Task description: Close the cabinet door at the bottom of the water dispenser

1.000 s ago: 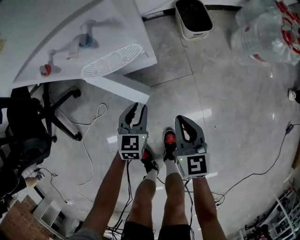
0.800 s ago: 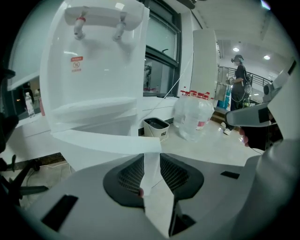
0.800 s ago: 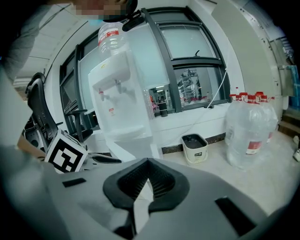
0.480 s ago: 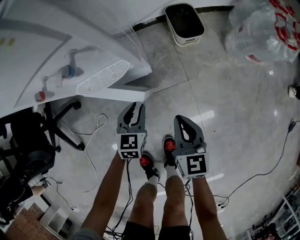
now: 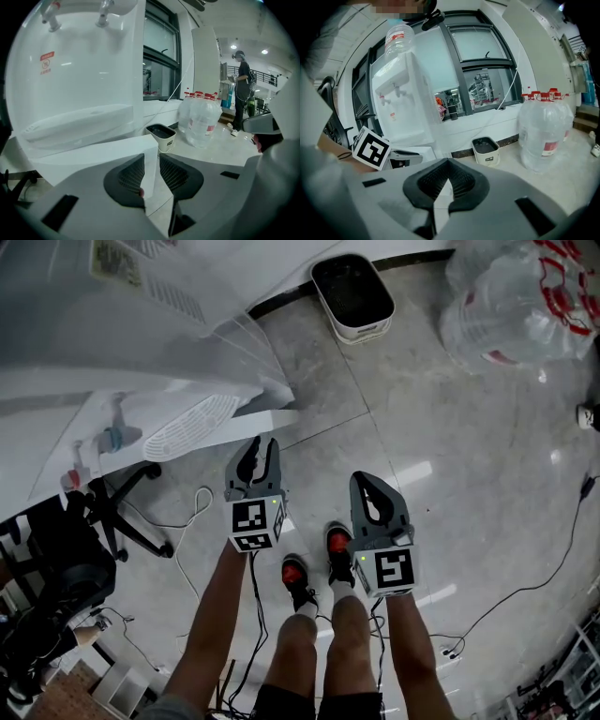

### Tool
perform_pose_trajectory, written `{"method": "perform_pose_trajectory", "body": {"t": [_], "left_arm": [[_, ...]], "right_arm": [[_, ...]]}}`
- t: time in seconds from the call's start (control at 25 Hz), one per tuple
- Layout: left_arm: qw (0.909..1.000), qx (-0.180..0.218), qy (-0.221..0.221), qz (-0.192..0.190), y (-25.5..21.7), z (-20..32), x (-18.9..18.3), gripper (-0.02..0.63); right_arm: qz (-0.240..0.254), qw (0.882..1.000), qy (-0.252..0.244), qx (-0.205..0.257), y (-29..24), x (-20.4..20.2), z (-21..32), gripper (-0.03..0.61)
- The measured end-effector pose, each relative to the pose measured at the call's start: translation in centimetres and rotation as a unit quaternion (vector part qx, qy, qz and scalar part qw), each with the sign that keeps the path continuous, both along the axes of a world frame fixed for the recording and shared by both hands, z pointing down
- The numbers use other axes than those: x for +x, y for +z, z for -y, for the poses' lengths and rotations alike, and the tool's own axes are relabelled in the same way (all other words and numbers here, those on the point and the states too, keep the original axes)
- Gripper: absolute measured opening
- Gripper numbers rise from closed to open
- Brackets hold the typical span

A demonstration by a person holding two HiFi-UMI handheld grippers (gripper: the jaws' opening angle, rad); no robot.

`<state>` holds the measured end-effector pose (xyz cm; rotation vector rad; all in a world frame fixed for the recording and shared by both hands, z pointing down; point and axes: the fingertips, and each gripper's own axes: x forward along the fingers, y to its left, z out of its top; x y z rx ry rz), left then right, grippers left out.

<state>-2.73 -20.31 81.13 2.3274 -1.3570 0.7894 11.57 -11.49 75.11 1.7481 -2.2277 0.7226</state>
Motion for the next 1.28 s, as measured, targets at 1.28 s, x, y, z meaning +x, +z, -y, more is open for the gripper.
{"method": "perform_pose_trajectory", "body": {"t": [1.28], "left_arm": [[0.9998,0.017,-0.006,0.005,-2.8,4.0,1.5,0.118]], "right_arm": [[-0.02,1.0,0.015,0.018,-3.0,2.8,2.7,0.017]]}}
